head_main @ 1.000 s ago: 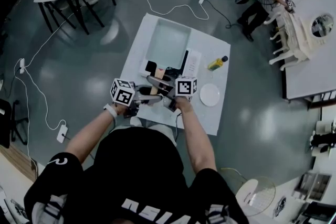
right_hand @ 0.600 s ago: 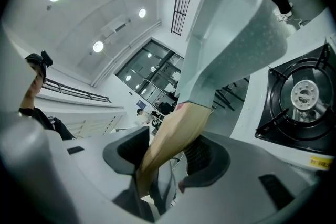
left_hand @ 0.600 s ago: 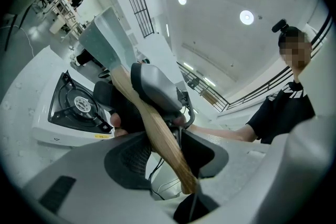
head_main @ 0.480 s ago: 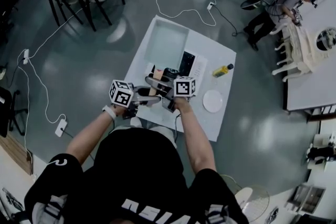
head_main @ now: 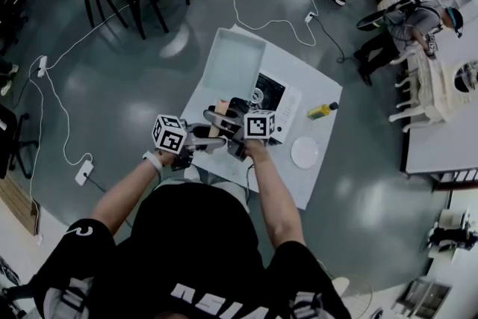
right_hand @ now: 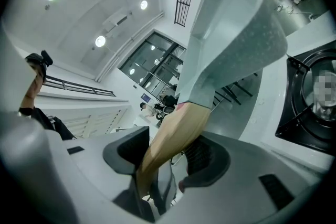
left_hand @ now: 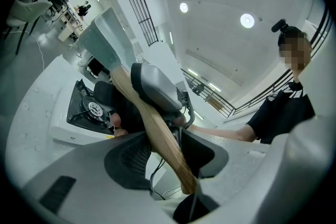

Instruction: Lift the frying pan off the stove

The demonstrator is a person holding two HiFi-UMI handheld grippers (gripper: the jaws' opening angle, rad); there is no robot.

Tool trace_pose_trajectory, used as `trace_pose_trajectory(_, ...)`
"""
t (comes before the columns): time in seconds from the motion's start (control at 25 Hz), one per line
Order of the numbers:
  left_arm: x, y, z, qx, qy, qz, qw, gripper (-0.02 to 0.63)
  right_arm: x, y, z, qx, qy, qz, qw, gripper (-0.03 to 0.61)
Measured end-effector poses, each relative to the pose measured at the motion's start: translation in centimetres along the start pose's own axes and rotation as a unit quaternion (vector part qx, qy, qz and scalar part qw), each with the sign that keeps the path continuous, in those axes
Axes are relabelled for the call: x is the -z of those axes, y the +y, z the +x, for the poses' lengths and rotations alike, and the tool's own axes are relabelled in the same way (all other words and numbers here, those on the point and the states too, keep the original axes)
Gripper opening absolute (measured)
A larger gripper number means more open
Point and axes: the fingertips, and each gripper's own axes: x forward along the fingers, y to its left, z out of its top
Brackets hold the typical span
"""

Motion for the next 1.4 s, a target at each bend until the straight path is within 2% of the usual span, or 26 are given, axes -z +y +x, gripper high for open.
trace_pose_trajectory(0.2, -0.1, 0.1, -1.4, -0.011, -0.012, 0.001, 0.9999, 0.169, 0.5, 0.1, 1.6, -0.004, 0.015, 0.008, 1.000, 0.193)
trace_pose_trajectory(0.32, 0.0, 0.2, -2.5, -0.019, -0.019, -0.004, 0.9996, 0.169, 1.0, 0.5, 2.8, -0.020, 0.021, 0.012, 0.999, 0.193)
trace_pose_trajectory(0.56, 0.1, 0.5, -4.6, -0.033, -0.032, -0.007, 0.9989, 0.169, 1.8, 0.4, 5.0, -0.014, 0.043, 0.012, 0.999, 0.193)
trace_pose_trajectory(0.72, 0.3, 0.5, -6.0, -0.044, -0.042, -0.011, 0.9981, 0.169, 2.2, 1.1, 6.5, -0.031, 0.055, 0.005, 0.998, 0.195)
trace_pose_trajectory(0.84, 0.4, 0.4, -6.7, -0.047, -0.051, -0.013, 0.9975, 0.169, 2.7, 1.0, 7.3, -0.028, 0.065, 0.011, 0.997, 0.195)
trace_pose_trajectory(0.96, 0.5, 0.4, -7.2, -0.052, -0.057, -0.015, 0.9969, 0.169, 3.2, 1.4, 7.9, -0.039, 0.070, 0.020, 0.997, 0.195)
trace_pose_trajectory(1.4, 0.9, 0.3, -7.9, -0.069, -0.077, -0.018, 0.9945, 0.169, 3.9, 1.6, 8.7, -0.045, 0.095, 0.006, 0.994, 0.195)
